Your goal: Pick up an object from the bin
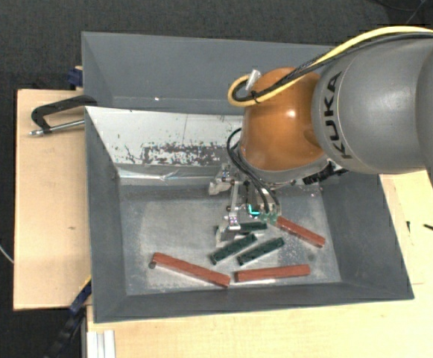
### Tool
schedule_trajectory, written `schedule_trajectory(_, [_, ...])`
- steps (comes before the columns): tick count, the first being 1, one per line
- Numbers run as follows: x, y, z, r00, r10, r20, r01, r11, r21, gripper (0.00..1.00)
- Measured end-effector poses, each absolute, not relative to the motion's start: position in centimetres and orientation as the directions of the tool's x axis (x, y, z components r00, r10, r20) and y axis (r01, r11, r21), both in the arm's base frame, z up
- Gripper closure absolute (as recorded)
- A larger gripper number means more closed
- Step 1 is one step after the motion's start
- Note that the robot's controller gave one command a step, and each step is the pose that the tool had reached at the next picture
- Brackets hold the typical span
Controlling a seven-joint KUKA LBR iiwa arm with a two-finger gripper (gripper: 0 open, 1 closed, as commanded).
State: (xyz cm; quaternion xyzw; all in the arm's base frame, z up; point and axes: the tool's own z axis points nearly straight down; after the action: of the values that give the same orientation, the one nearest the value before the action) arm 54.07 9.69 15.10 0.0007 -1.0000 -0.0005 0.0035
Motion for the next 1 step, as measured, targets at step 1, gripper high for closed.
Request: schedule_trajectory(1, [54.21, 9.65, 15.48, -1.000, -0.001, 0.000, -0.001, 1.000, 0.001, 0.00])
